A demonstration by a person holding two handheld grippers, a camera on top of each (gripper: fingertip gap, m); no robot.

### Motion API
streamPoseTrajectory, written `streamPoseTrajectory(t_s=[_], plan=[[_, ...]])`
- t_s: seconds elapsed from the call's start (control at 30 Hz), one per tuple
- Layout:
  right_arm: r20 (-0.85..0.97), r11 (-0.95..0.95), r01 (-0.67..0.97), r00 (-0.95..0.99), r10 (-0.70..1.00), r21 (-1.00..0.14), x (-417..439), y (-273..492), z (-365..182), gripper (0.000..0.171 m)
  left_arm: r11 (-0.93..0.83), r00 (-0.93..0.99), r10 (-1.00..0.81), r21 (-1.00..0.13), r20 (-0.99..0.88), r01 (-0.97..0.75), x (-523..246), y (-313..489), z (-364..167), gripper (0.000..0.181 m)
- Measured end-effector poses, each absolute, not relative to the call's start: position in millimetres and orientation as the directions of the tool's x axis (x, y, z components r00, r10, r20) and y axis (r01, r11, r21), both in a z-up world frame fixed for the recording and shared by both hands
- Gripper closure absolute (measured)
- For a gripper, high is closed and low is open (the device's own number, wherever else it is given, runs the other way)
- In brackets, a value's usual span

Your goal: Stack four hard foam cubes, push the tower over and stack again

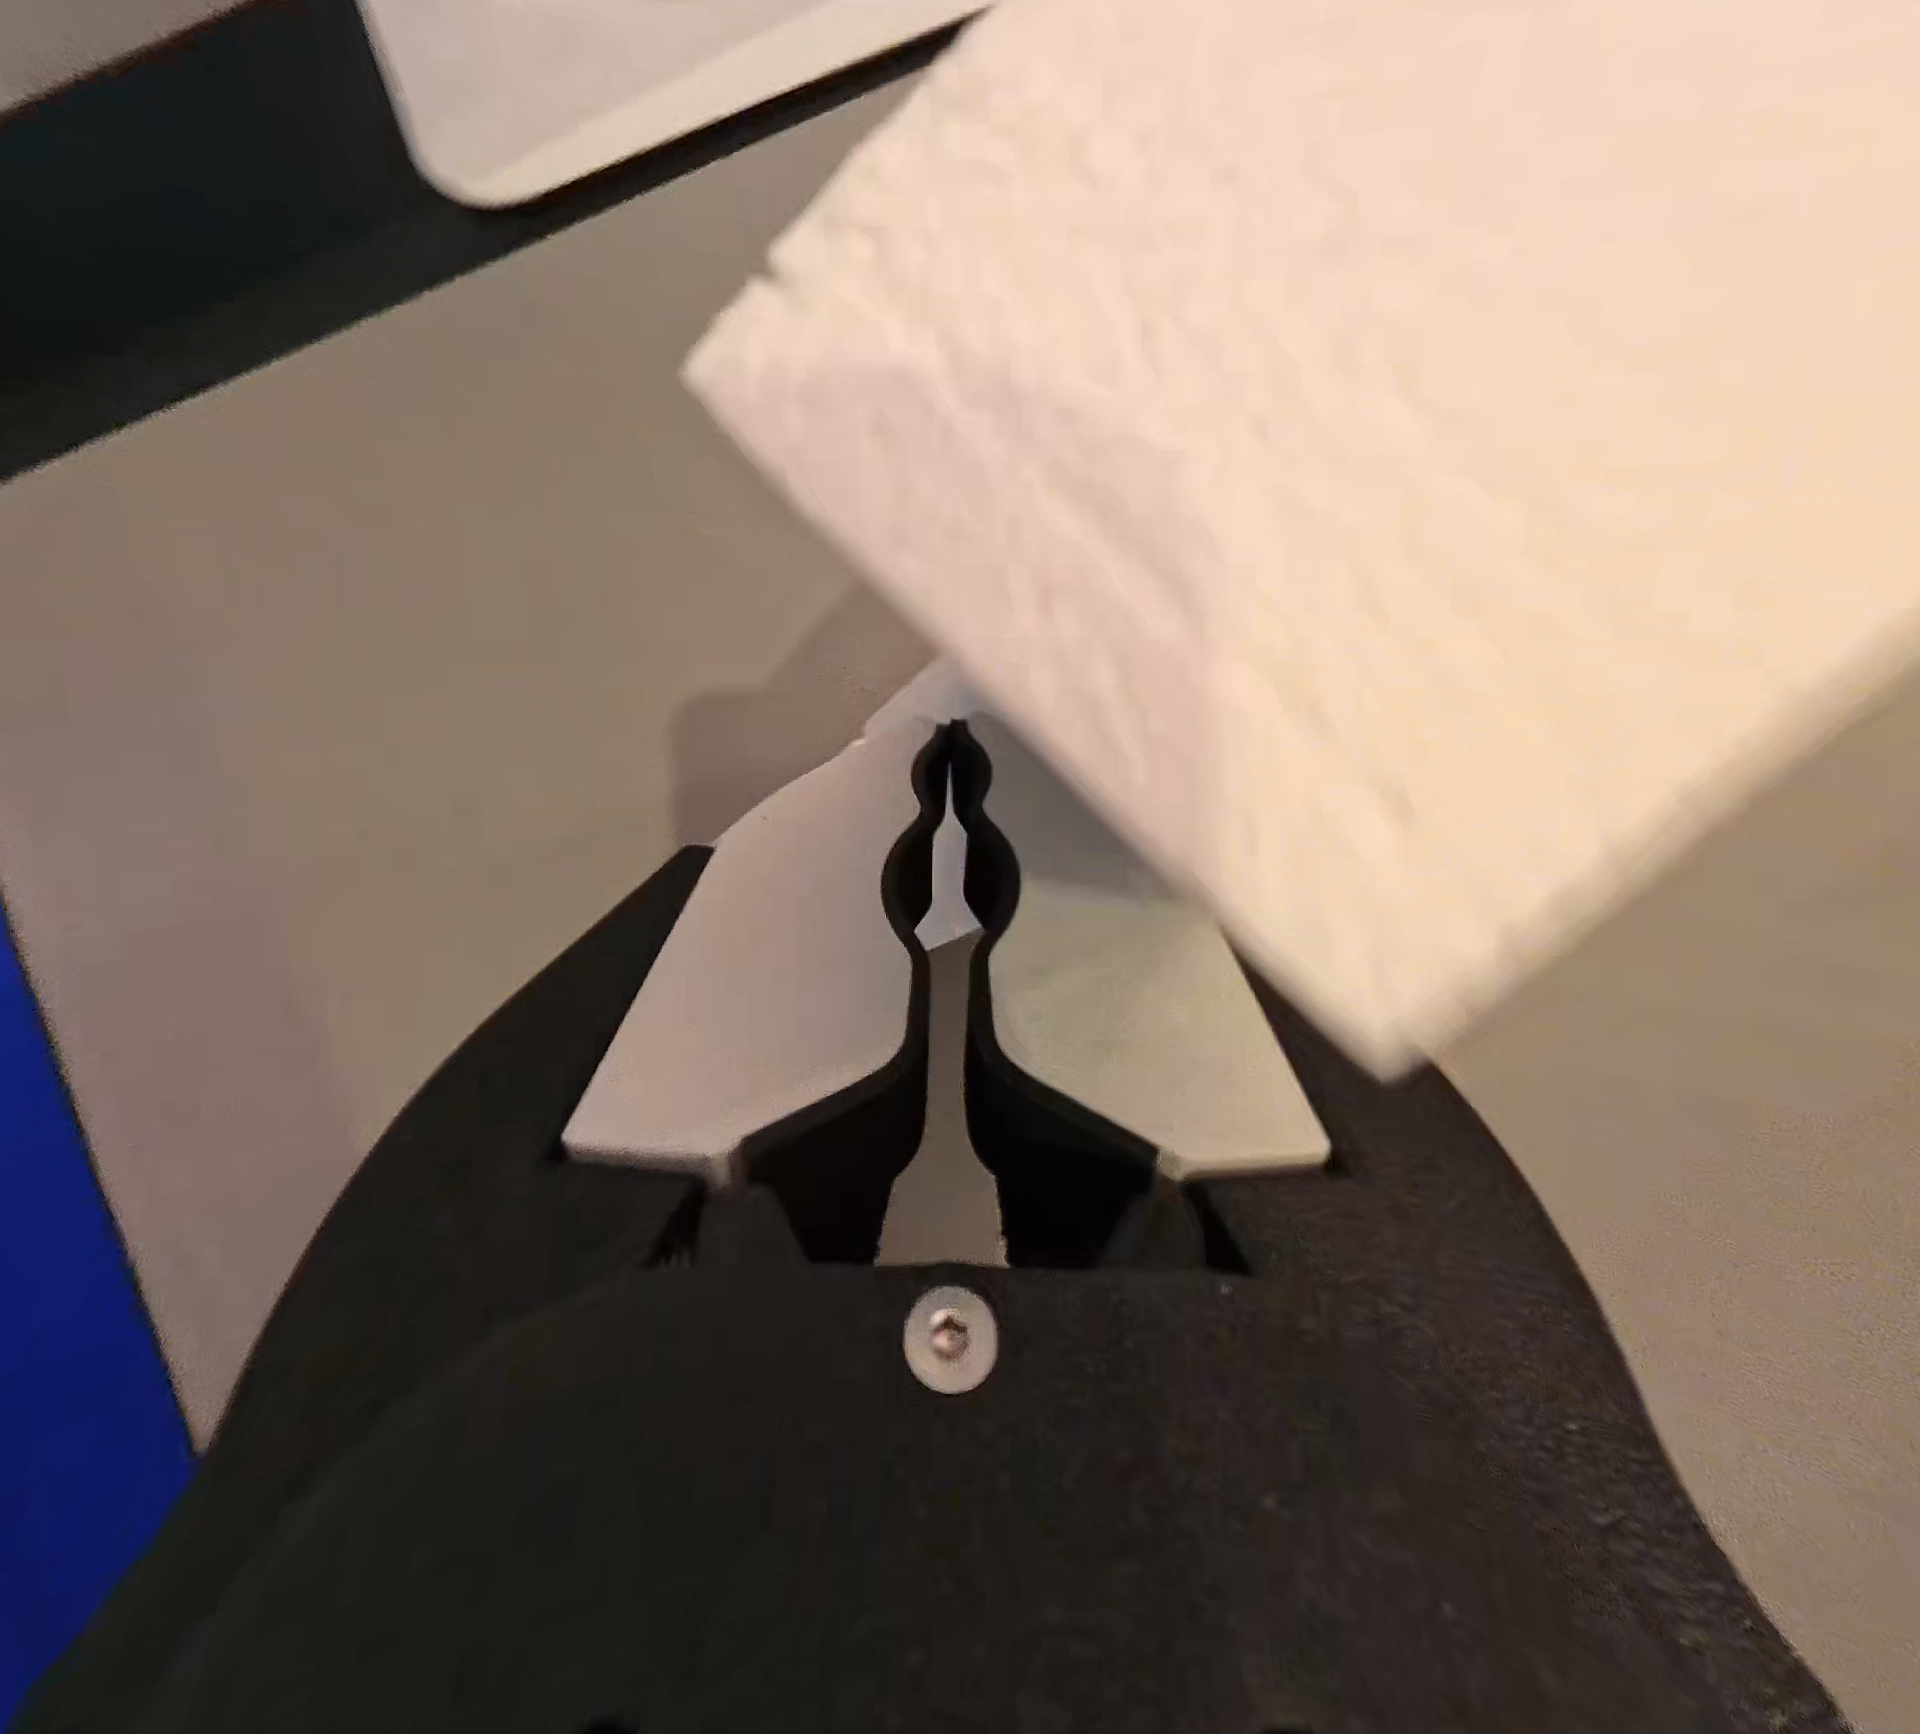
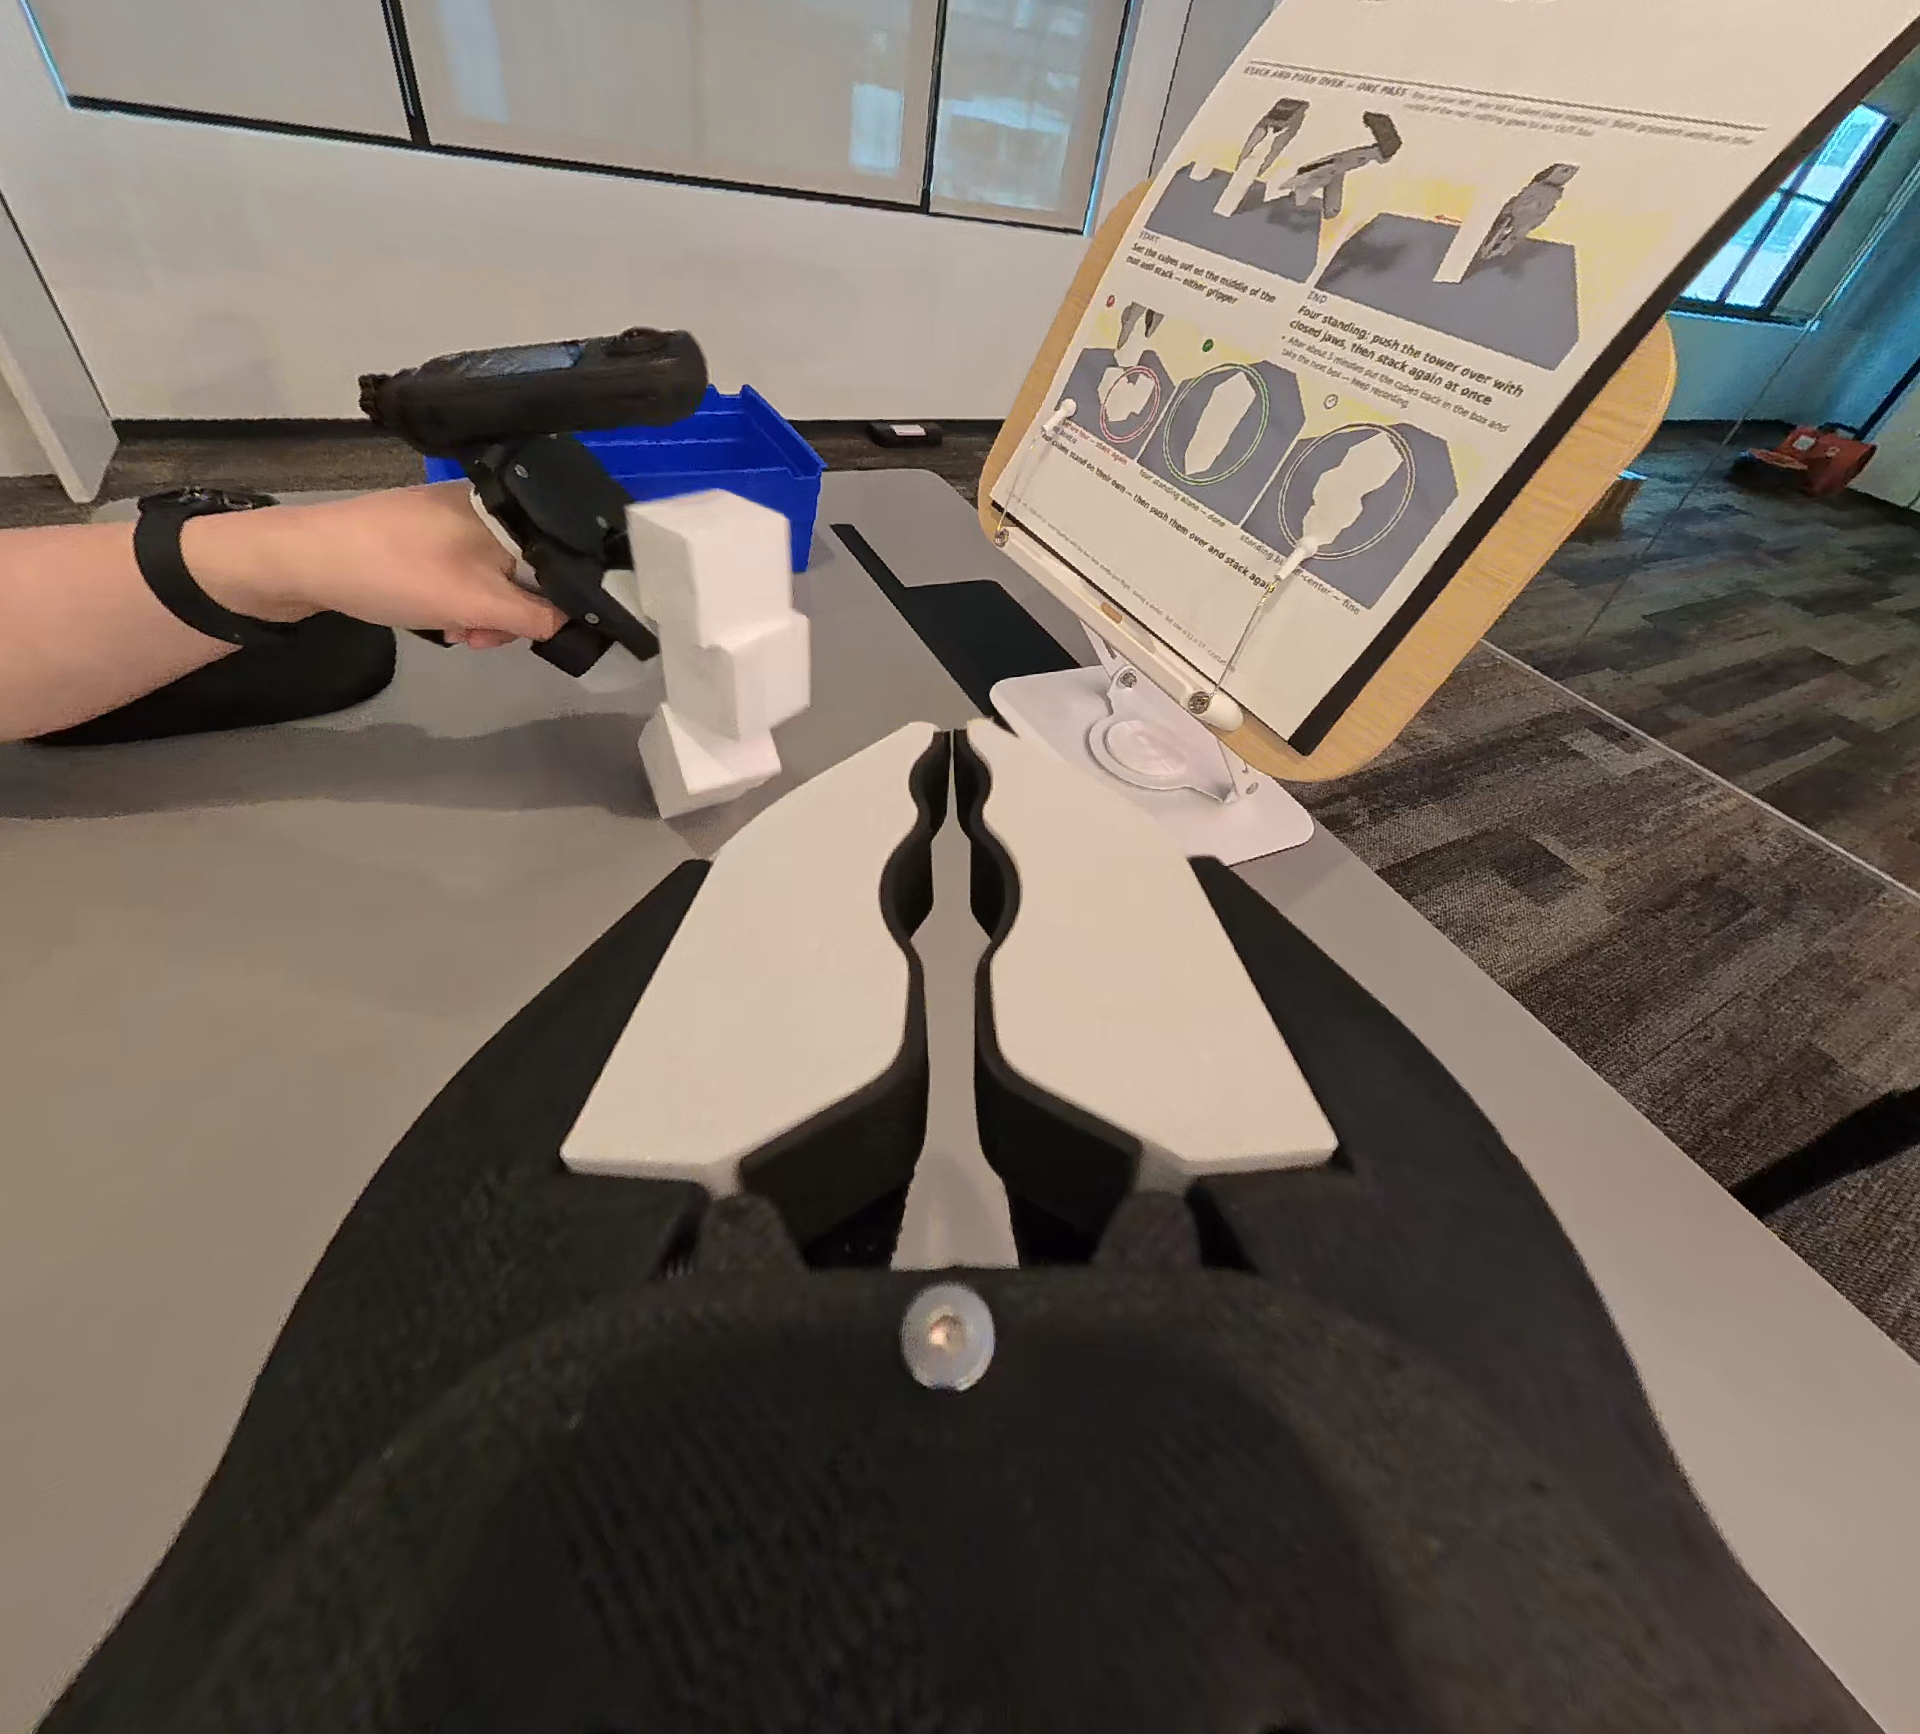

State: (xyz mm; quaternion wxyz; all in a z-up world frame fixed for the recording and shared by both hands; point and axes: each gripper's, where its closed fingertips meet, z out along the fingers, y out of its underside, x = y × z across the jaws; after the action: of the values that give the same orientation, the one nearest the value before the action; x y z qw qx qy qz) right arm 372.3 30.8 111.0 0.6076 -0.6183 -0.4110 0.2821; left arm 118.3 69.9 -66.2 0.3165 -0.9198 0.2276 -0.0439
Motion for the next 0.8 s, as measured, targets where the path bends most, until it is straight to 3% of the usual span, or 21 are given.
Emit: streamPoseTrajectory(t_s=[0.27,0.5,0.67,0.77,0.8], plan=[[0.139,0.083,0.129,0.515,0.846,-0.988,383,28,116,0.17,-0.598,0.831,-0.555,-0.678,-0.034,-0.427,166,46,-45,0.181],[0.118,0.073,0.105,0.536,0.836,-0.992,396,30,116,0.17,-0.512,0.848,-0.52,-0.833,0.105,-0.211,107,34,-10,0.181],[0.11,0.069,0.095,0.553,0.826,-0.993,403,32,116,0.169,-0.426,0.83,-0.535,-0.899,0.155,-0.106,66,32,-1,0.154],[0.108,0.064,0.097,0.562,0.82,-0.993,405,33,114,0.168,-0.347,0.768,-0.626,-0.93,0.134,-0.121,71,29,-7,0.117],[0.108,0.063,0.098,0.565,0.818,-0.993,406,33,114,0.168,-0.327,0.749,-0.652,-0.935,0.117,-0.139,74,29,-12,0.113]])
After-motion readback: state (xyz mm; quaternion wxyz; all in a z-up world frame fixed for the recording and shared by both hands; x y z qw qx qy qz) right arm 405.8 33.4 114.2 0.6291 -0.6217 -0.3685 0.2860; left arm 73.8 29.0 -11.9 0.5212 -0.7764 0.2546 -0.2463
